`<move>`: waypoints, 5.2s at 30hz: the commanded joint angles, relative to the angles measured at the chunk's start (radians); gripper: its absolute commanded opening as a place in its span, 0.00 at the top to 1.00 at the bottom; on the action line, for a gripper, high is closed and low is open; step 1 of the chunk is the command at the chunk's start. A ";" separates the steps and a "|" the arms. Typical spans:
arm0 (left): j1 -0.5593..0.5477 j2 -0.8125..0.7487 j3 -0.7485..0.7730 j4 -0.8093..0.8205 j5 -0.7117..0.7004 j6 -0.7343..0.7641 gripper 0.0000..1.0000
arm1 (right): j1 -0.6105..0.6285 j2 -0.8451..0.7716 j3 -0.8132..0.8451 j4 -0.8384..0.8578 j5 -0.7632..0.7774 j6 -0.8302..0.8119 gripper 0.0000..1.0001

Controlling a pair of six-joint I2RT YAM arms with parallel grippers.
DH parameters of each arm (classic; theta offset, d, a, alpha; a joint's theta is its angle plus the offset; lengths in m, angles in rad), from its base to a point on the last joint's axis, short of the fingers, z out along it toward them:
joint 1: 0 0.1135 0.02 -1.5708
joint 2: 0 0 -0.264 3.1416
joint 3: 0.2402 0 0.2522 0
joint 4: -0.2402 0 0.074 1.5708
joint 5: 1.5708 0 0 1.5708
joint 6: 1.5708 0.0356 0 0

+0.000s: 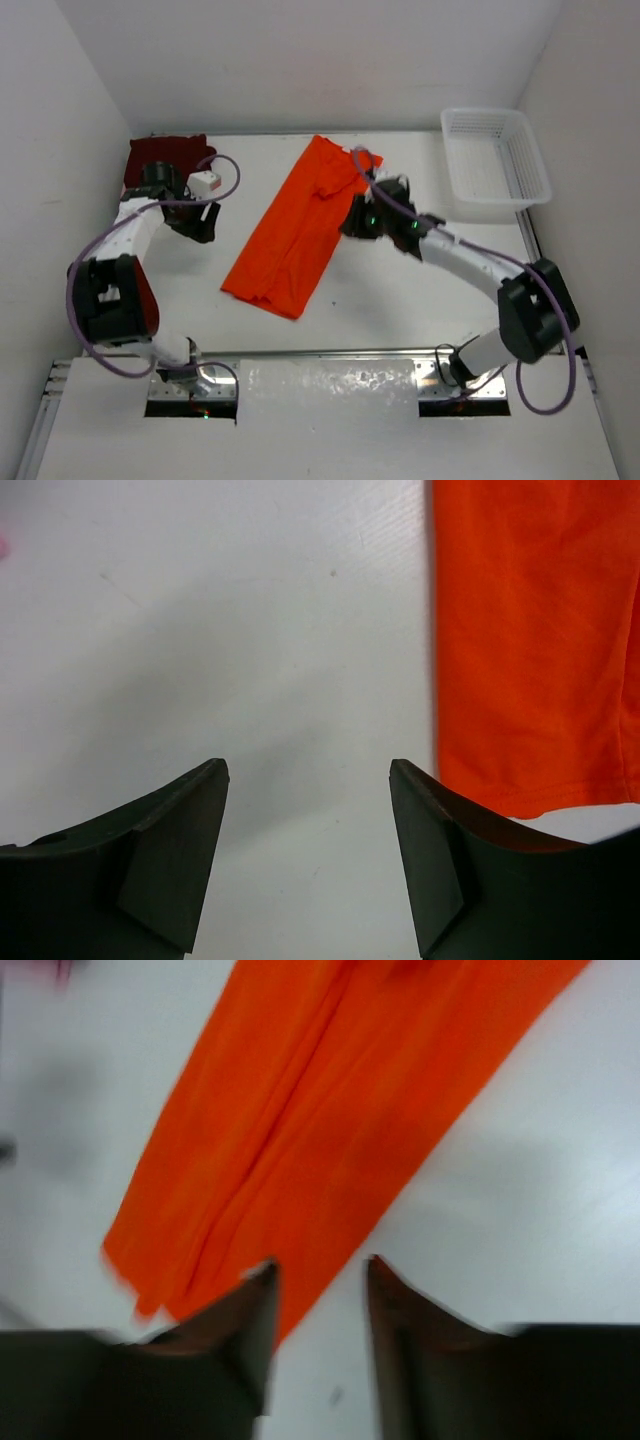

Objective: Fold and stack the t-shirts
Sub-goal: Rotate the tshirt 90 degrees, then grab the bottom of the folded rectangular tshirt with both arms, then fold the folded rectangular tshirt in 1/3 of the way

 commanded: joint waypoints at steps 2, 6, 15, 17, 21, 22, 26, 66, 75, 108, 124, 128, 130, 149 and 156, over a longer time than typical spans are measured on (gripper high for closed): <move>-0.007 -0.111 -0.060 0.094 0.007 -0.041 0.37 | 0.164 -0.053 -0.363 0.247 -0.072 0.363 0.79; -0.007 -0.189 -0.102 0.098 0.024 -0.095 0.36 | 0.333 -0.059 -0.465 0.342 -0.011 0.515 0.55; -0.007 -0.333 -0.188 0.074 0.027 -0.118 0.36 | 0.471 0.128 -0.509 0.593 0.040 0.728 0.50; -0.007 -0.339 -0.179 0.064 0.014 -0.113 0.36 | 0.485 0.203 -0.497 0.640 0.011 0.761 0.52; -0.007 -0.346 -0.163 0.048 -0.002 -0.097 0.36 | 0.496 0.289 -0.496 0.728 0.005 0.848 0.51; -0.007 -0.347 -0.163 0.050 -0.008 -0.096 0.36 | 0.494 0.304 -0.492 0.754 0.005 0.867 0.52; -0.007 -0.358 -0.166 0.041 -0.005 -0.081 0.36 | 0.494 0.358 -0.492 0.798 -0.032 0.910 0.68; -1.068 -0.562 -0.591 0.125 -0.055 1.031 0.38 | 0.126 -0.349 -0.835 -0.001 -0.351 0.128 0.47; -1.195 -0.470 -0.752 0.303 -0.074 0.944 0.36 | 0.126 -0.294 -0.808 -0.018 -0.360 0.138 0.54; -0.740 -0.157 -0.122 0.348 0.110 0.414 1.00 | -0.189 -0.096 -0.229 -0.036 -0.480 0.131 1.00; -0.556 0.279 0.234 0.372 0.149 0.433 1.00 | -0.306 0.318 0.171 -0.065 -0.504 0.088 1.00; -0.550 0.312 0.223 0.395 0.149 0.459 1.00 | -0.312 0.386 0.238 -0.099 -0.484 0.072 1.00; -0.548 0.325 0.223 0.423 0.141 0.451 1.00 | -0.314 0.419 0.267 -0.107 -0.474 0.071 1.00; -0.465 0.448 0.429 0.483 -0.169 0.181 0.52 | -0.354 0.405 0.482 -0.243 -0.128 -0.170 0.63; -0.569 0.273 0.248 0.030 0.112 0.748 0.54 | -0.247 0.304 0.243 -0.126 -0.379 -0.235 0.95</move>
